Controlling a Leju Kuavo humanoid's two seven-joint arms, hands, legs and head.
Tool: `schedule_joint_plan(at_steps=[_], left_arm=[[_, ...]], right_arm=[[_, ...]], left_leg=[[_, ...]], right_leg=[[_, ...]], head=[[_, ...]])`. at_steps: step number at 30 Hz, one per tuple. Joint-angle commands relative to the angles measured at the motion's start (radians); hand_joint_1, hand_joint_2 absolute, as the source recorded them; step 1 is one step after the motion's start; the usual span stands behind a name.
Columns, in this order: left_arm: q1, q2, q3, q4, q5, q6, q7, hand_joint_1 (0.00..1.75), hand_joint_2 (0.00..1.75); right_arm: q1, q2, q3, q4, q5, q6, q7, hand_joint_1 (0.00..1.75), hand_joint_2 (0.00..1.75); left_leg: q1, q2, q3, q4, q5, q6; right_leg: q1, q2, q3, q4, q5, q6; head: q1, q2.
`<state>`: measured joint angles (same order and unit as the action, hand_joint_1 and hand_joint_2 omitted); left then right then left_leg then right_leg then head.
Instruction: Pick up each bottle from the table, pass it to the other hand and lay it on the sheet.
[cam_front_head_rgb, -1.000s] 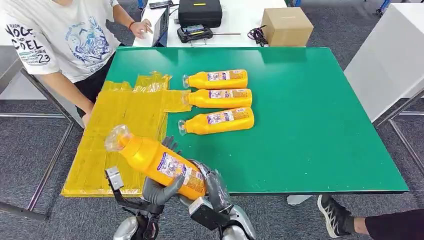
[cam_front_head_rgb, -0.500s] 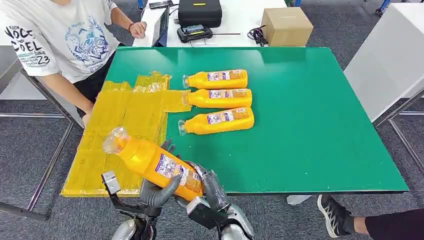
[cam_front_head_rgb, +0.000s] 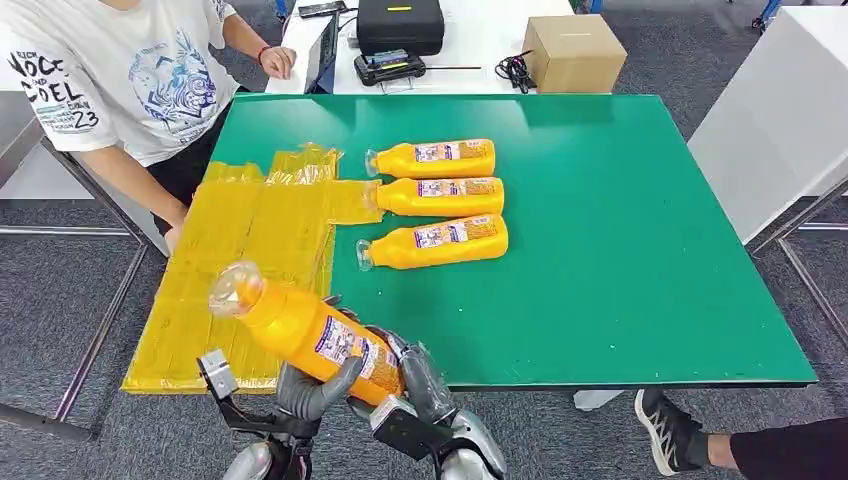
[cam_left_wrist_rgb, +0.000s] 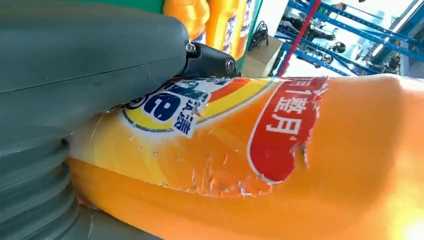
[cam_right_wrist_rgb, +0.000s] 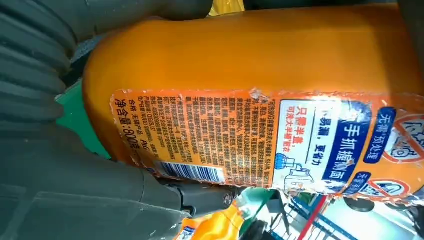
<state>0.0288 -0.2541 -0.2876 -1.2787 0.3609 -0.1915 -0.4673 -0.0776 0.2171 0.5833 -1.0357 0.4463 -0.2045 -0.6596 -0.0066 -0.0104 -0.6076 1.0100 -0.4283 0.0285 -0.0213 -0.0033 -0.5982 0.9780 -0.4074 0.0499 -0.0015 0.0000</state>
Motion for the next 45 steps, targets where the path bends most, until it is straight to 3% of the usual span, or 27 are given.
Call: schedule_joint_plan(at_steps=[1,26,27,28,29,30,31,36,37,40,45], left_arm=[[-0.037,0.003,-0.022,-0.004,-0.002,-0.003,0.002,1.75,1.75],[-0.037,0.006,-0.023,-0.005,-0.020,0.010,-0.005,1.75,1.75],[-0.036,0.005,-0.023,-0.006,-0.029,0.018,-0.010,1.75,1.75],[-0.033,0.006,-0.021,-0.012,-0.055,0.046,-0.022,1.75,1.75],[-0.028,0.005,-0.017,-0.020,-0.083,0.075,-0.032,1.75,1.75],[-0.024,0.003,-0.011,-0.027,-0.105,0.097,-0.038,1.75,1.75],[-0.018,-0.001,-0.002,-0.035,-0.126,0.121,-0.042,1.75,1.75],[0.004,-0.005,0.037,-0.084,-0.260,0.282,-0.094,1.75,1.75],[0.004,-0.020,0.075,-0.089,-0.334,0.411,-0.121,1.75,1.75],[-0.021,-0.013,0.088,-0.077,-0.336,0.413,-0.119,1.75,1.75],[-0.024,-0.021,0.092,-0.069,-0.340,0.417,-0.118,1.75,1.75]], right_arm=[[-0.009,-0.012,0.047,0.075,0.009,0.021,0.010,1.75,1.75],[-0.008,-0.012,0.045,0.076,0.010,0.020,0.015,1.75,1.75],[-0.006,-0.012,0.044,0.075,0.010,0.017,0.017,1.45,1.75],[0.000,-0.008,0.037,0.066,0.004,0.011,0.021,0.14,1.75],[0.009,-0.004,0.027,0.050,-0.009,0.005,0.027,0.00,1.75],[0.015,-0.005,0.022,0.031,-0.017,0.002,0.034,0.00,1.75],[0.024,-0.008,0.015,0.002,-0.023,-0.006,0.047,0.00,0.00],[0.091,-0.017,-0.068,-0.204,-0.099,-0.054,0.071,0.00,0.00],[0.131,0.002,-0.116,-0.321,-0.187,-0.104,-0.039,0.00,0.00],[0.170,-0.041,-0.101,-0.463,-0.198,-0.089,0.037,0.00,0.00],[0.167,-0.039,-0.098,-0.444,-0.199,-0.094,0.037,0.00,0.00]], left_leg=[[0.001,-0.001,0.002,0.000,-0.001,-0.001],[0.002,-0.001,0.004,0.000,-0.002,-0.002],[0.001,-0.001,0.003,0.000,-0.001,-0.001],[0.002,0.000,0.005,0.001,-0.002,-0.002],[0.001,-0.001,0.003,0.000,-0.001,-0.001],[0.002,0.000,0.005,0.000,-0.002,-0.002],[0.002,-0.001,0.002,0.000,-0.001,-0.002],[0.002,0.000,0.003,0.001,-0.002,-0.002],[0.002,0.000,0.004,0.002,-0.003,-0.002],[0.001,-0.002,0.000,0.001,-0.001,-0.001],[0.002,0.000,0.003,0.001,-0.002,-0.002]], right_leg=[[0.001,-0.001,0.002,-0.001,-0.001,-0.001],[0.002,-0.001,0.005,-0.001,-0.002,-0.002],[0.001,-0.001,0.003,-0.001,-0.001,-0.002],[0.003,-0.001,0.006,-0.001,-0.002,-0.003],[0.001,-0.001,0.003,-0.001,-0.001,-0.002],[0.002,-0.001,0.006,-0.001,-0.002,-0.003],[0.002,-0.001,0.003,-0.001,-0.001,-0.002],[0.002,-0.001,0.003,0.000,-0.002,-0.002],[0.003,-0.001,0.005,0.001,-0.003,-0.003],[0.001,-0.002,0.001,0.001,-0.002,-0.002],[0.002,0.000,0.004,0.000,-0.002,-0.002]], head=[[0.000,0.000],[0.000,0.000],[0.000,0.000],[0.000,0.000],[0.000,0.000],[0.000,0.000],[0.000,0.000],[0.000,0.000],[0.000,0.000],[0.000,0.000],[0.000,0.000]])
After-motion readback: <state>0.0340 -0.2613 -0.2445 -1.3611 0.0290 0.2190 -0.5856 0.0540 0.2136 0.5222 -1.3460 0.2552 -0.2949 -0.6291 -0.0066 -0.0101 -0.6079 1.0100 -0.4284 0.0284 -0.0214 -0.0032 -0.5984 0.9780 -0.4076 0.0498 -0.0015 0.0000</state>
